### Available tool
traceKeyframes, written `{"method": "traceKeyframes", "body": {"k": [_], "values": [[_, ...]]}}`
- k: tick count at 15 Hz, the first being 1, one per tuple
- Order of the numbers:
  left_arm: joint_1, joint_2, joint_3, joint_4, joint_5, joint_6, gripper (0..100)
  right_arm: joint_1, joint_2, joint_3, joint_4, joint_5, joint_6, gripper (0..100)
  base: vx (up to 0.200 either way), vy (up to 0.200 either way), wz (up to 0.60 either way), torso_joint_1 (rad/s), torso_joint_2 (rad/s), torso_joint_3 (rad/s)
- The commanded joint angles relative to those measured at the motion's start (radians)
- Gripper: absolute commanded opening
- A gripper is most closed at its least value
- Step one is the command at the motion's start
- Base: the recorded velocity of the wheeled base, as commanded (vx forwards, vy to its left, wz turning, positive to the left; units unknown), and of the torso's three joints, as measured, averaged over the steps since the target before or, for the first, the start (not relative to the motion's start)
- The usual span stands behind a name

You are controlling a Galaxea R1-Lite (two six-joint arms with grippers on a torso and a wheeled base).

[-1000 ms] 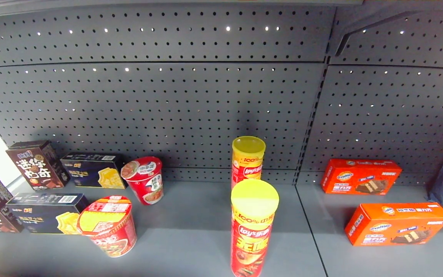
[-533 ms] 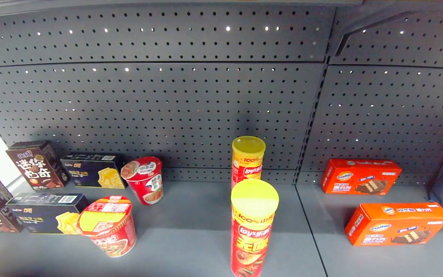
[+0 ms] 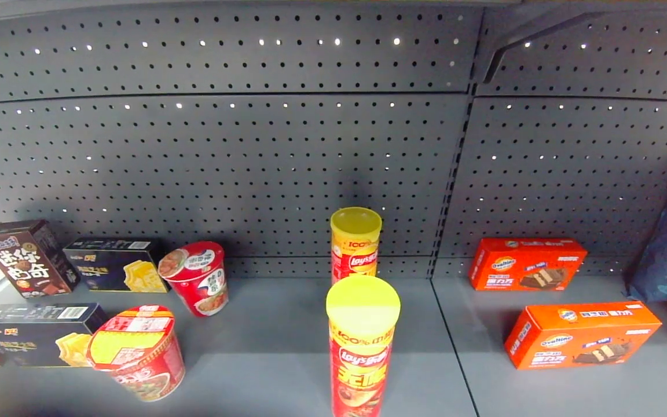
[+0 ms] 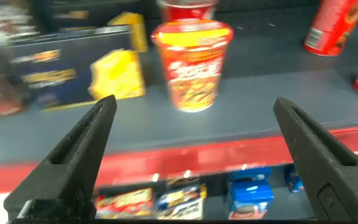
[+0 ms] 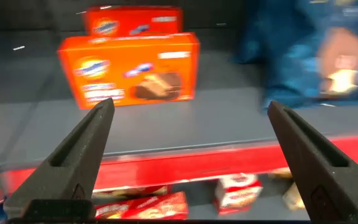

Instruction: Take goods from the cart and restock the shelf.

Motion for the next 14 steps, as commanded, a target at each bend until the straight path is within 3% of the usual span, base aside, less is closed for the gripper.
{"method": "traceKeyframes", "body": {"k": [1, 14], "values": [[0.000, 0.002, 0.000, -0.002, 0.001, 0.000, 100, 0.000, 0.001, 0.001, 0.000, 0.000, 0.001, 100, 0.000, 0.000, 0.00, 0.000, 0.00, 0.000], [0.000, 0.002, 0.000, -0.002, 0.001, -0.009, 100, 0.000, 0.003, 0.001, 0.000, 0.001, -0.015, 100, 0.000, 0.000, 0.00, 0.000, 0.00, 0.000]]}}
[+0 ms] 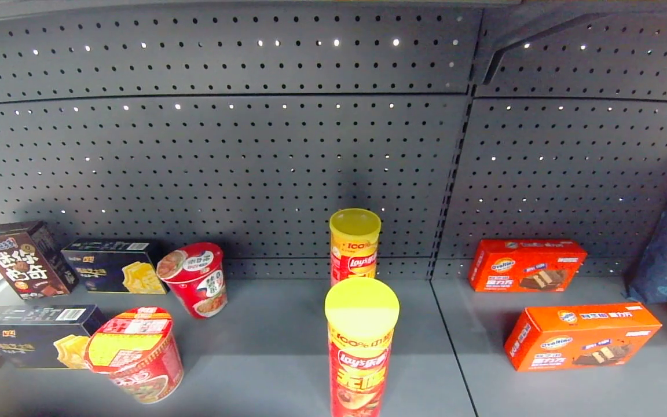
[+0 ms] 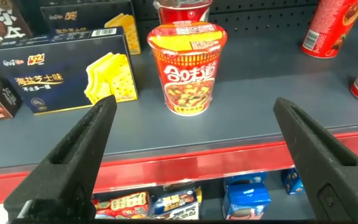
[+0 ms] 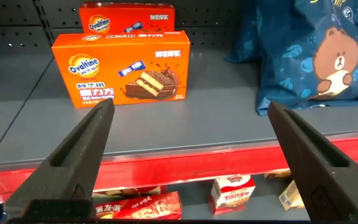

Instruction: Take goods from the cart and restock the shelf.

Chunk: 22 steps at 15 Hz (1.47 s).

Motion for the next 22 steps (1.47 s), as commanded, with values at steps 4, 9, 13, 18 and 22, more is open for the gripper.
{"method": "traceKeyframes", "body": {"k": [4, 9, 13, 18, 22], "values": [[0.000, 0.002, 0.000, -0.001, 0.001, 0.001, 100, 0.000, 0.001, 0.001, 0.000, 0.001, -0.001, 100, 0.000, 0.000, 0.15, 0.001, 0.00, -0.001], [0.000, 0.002, 0.000, -0.001, 0.001, -0.001, 100, 0.000, 0.003, 0.000, 0.000, 0.001, -0.001, 100, 0.000, 0.000, 0.00, 0.000, 0.00, 0.000], [0.000, 0.002, 0.000, -0.002, 0.001, -0.004, 100, 0.000, 0.003, 0.001, 0.000, 0.001, -0.003, 100, 0.000, 0.000, 0.00, 0.000, 0.00, 0.000], [0.002, 0.002, 0.000, -0.002, 0.001, -0.005, 100, 0.000, 0.001, 0.001, 0.000, 0.001, -0.004, 100, 0.000, 0.000, 0.00, 0.000, 0.00, 0.000], [0.000, 0.002, 0.000, 0.001, 0.001, -0.008, 100, 0.000, 0.003, 0.001, 0.000, -0.004, -0.006, 100, 0.000, 0.000, 0.00, 0.000, 0.00, 0.000]]}}
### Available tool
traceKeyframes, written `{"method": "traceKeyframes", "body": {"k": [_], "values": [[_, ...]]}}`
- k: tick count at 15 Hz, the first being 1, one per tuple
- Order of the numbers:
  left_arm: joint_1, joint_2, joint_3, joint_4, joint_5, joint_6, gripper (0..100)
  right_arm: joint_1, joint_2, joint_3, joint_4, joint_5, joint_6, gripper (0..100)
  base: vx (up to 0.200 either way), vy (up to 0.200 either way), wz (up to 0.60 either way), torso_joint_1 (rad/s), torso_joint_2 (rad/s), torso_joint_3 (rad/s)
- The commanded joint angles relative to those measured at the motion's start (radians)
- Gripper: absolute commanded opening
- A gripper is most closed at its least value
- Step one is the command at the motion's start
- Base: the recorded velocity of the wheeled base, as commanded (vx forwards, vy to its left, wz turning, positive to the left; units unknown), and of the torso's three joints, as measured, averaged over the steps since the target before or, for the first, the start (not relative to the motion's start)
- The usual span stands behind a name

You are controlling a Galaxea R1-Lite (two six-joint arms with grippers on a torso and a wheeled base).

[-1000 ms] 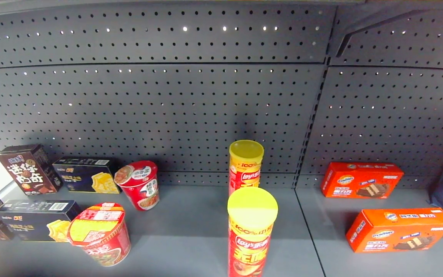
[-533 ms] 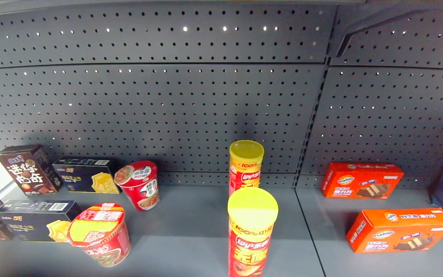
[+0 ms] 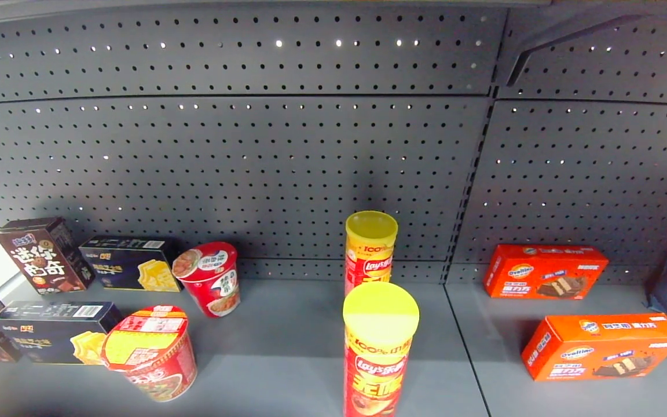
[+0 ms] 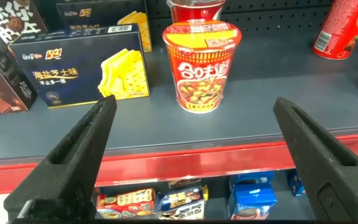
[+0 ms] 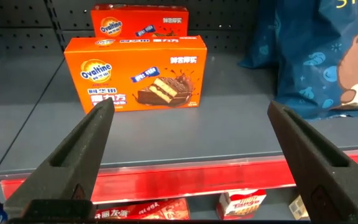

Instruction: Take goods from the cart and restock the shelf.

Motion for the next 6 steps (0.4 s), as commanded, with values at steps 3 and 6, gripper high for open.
{"method": "traceKeyframes", "body": {"k": [3, 6], "values": [[-0.002, 0.002, 0.000, 0.000, 0.000, -0.004, 100, 0.000, 0.002, 0.000, 0.000, 0.004, -0.001, 100, 0.000, 0.000, 0.00, 0.000, 0.00, 0.000], [-0.002, 0.002, -0.002, 0.001, -0.001, -0.005, 100, 0.000, 0.002, 0.000, 0.000, 0.004, 0.000, 100, 0.000, 0.000, 0.00, 0.000, 0.00, 0.000]]}}
